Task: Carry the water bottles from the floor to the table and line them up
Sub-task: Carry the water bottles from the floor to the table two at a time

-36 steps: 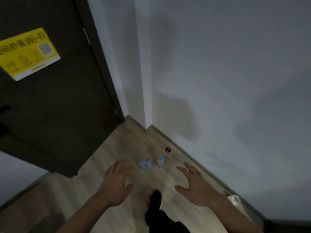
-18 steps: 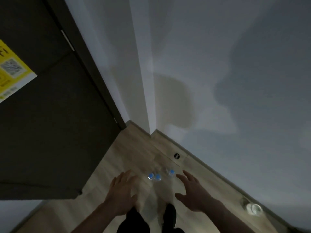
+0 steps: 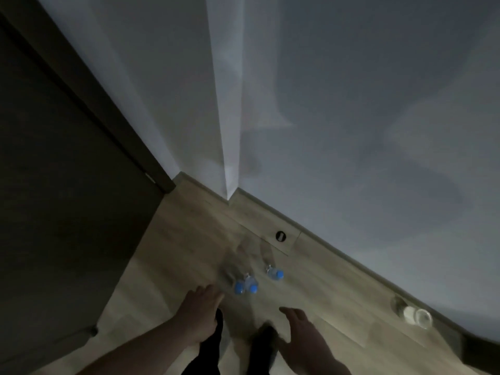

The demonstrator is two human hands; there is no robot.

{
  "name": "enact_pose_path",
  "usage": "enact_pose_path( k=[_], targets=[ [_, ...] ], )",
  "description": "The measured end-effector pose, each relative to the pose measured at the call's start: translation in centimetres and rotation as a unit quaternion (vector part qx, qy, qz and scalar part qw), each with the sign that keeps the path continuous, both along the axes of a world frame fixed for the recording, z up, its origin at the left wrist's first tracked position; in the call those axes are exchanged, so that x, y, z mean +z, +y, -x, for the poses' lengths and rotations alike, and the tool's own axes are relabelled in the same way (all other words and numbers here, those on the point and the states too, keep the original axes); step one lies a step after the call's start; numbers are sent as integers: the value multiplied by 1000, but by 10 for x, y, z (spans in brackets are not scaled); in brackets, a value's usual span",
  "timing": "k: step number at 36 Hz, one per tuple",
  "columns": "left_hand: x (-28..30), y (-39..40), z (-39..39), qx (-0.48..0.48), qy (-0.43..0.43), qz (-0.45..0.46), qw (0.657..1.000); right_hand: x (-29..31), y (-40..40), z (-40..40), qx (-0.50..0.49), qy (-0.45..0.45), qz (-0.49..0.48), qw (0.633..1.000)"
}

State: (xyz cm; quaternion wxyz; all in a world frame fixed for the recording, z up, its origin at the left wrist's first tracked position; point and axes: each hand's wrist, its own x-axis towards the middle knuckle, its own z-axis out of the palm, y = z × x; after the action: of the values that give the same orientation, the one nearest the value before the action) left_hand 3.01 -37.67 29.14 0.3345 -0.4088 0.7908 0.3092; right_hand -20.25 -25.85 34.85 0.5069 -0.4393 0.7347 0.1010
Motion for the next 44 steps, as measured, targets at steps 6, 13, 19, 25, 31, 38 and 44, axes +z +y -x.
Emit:
enact_pose_path(
  k=[6, 13, 19, 25, 31, 38, 44],
  targets=[
    [-123, -15, 21, 3, -24, -6, 1000, -116, -20, -11, -25, 8, -35, 999],
    [-279, -8, 43, 15, 11, 14, 1000, -289, -41, -19, -43, 30, 0, 999],
    [-364, 6, 50, 35, 61, 35, 997, -392, -47, -36, -63, 16, 20, 998],
    [-399, 8, 46, -33, 94, 80, 992, -440, -53, -51, -126, 39, 47, 990],
    [-373, 2, 49, -2, 104, 76, 992, -428, -48, -43, -170, 42, 43, 984],
    [-280, 9, 55, -25, 62, 92, 994, -332, -28, -25, -182, 10, 39, 982],
    [-141, 22, 43, -34, 163, 79, 983, -186, 8, -16, -225, -7, 51, 973]
  ],
)
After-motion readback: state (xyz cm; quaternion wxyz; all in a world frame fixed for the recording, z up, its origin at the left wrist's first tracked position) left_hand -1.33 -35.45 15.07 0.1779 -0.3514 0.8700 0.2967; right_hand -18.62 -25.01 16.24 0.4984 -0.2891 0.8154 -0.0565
